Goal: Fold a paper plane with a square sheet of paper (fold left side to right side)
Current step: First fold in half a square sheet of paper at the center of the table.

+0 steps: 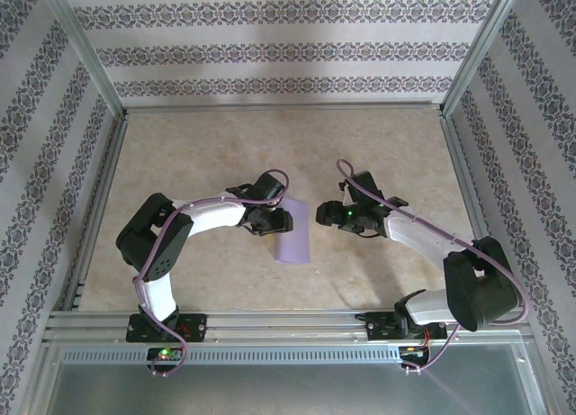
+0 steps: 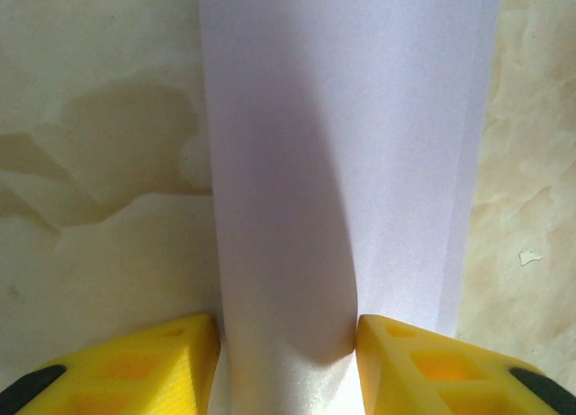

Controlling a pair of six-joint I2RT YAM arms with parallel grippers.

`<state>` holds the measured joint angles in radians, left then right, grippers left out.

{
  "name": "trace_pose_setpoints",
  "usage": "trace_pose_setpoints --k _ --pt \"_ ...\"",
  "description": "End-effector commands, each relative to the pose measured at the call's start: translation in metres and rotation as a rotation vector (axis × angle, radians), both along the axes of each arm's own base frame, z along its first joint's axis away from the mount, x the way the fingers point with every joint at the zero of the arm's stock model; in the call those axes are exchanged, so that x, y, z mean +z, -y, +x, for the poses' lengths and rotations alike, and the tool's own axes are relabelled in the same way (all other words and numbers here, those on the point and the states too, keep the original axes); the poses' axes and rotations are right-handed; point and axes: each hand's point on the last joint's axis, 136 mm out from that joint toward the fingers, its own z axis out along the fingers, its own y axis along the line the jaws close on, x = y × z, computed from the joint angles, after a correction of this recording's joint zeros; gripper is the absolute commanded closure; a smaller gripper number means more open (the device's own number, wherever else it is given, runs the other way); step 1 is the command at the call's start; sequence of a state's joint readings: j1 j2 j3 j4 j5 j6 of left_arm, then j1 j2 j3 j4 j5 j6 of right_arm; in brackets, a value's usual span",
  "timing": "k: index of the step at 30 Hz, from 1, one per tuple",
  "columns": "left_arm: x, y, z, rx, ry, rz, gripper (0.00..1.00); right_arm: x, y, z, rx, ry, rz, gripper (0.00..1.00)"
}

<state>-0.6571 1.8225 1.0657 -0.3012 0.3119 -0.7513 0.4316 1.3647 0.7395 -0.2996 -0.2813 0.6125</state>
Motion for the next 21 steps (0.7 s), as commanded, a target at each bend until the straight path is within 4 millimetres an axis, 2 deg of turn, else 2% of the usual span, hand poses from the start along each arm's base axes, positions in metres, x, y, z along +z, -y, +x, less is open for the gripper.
trace_pose_setpoints --k 1,8,21 --pt "-0.0194 -0.0150 -0.0164 -0.019 -0.060 0.108 0.54 0.0008 0.0097 -0.0037 0.001 0.008 -0.042 0.30" --pt "-0.0232 -0.0193 -0.0201 -0.026 -0.071 0.154 0.54 -0.0016 0.0107 -0.0049 -0.001 0.006 -0.044 0.26" --pt "-0.0291 -0.0189 -0.0231 -0.037 -0.096 0.198 0.53 -0.0010 0.0083 -0.0036 0.001 0.011 -0.039 0.25"
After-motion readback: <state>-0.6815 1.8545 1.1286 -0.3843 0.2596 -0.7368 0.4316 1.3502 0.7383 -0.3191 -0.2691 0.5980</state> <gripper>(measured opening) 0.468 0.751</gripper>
